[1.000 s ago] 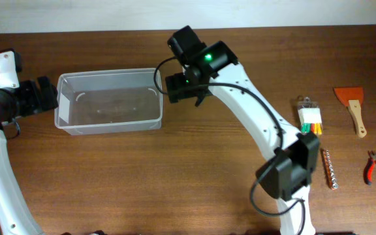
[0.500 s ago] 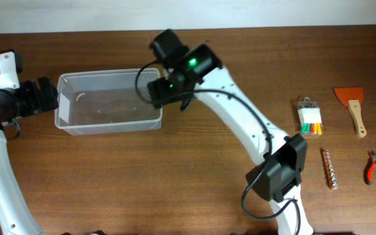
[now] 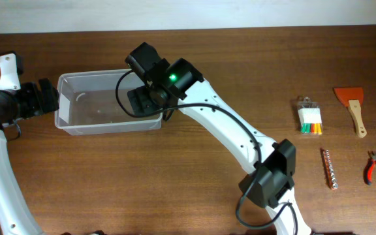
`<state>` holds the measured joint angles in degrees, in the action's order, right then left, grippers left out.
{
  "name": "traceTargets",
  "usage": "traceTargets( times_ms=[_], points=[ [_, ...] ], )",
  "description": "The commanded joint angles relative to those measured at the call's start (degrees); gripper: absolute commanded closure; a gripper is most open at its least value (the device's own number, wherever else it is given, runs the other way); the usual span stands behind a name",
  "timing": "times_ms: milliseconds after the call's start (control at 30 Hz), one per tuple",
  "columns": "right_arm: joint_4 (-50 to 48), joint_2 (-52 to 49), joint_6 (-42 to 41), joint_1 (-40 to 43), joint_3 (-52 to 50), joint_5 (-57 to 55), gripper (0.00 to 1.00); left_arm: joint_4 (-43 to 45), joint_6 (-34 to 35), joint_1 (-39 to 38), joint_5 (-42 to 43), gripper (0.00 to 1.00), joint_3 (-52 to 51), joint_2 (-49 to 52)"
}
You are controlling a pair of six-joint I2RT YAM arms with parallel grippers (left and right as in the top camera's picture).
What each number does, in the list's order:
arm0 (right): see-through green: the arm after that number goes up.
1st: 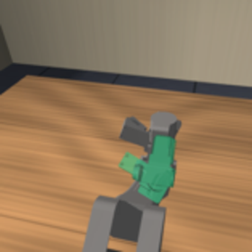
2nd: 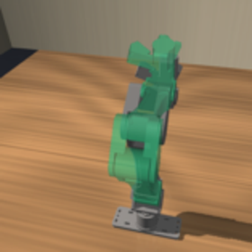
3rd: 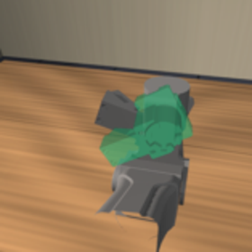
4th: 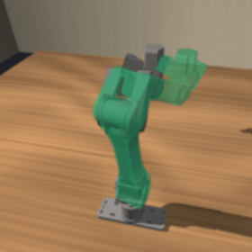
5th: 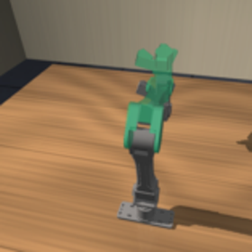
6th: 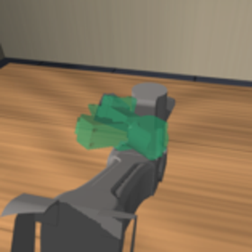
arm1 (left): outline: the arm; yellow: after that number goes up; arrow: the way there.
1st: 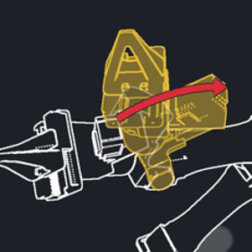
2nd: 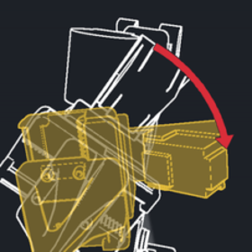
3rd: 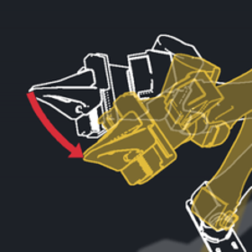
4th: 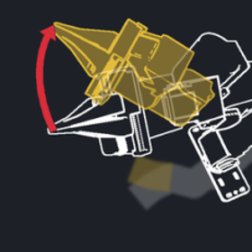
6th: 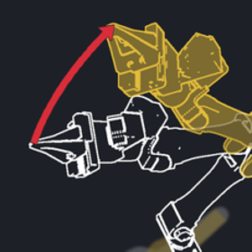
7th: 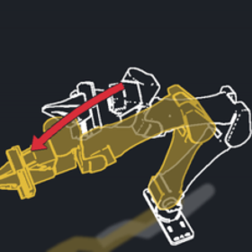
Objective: Pack container
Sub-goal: 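Lower the right gripper onto the container's right wall and close on it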
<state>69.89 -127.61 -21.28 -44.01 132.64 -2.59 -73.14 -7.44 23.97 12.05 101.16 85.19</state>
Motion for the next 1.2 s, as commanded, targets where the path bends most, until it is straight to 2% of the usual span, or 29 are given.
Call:
traceTargets(
  times_ms=[0, 200, 667, 1167],
  points=[
    [0.92, -4.57, -3.63, 0.92, -0.11, -1.95, 0.01, -0.17, 0.55, 0.20, 0.81, 0.01, 1.20, 0.22],
    [2.40, -8.59, -4.33, 2.36, -0.09, -0.50, 0.01, -0.20, 0.55, 0.20, 0.81, 0.01, 1.20, 0.22],
    [-1.95, -8.90, -6.49, 6.10, -0.09, 1.92, 0.01, -0.22, 0.55, 0.20, 0.83, 0.01, 1.20, 0.22],
    [-4.20, -10.47, -6.49, 6.25, -0.09, 2.36, 0.01, -0.72, 0.55, 0.20, 0.81, 0.01, 1.20, 0.22]
  ],
)
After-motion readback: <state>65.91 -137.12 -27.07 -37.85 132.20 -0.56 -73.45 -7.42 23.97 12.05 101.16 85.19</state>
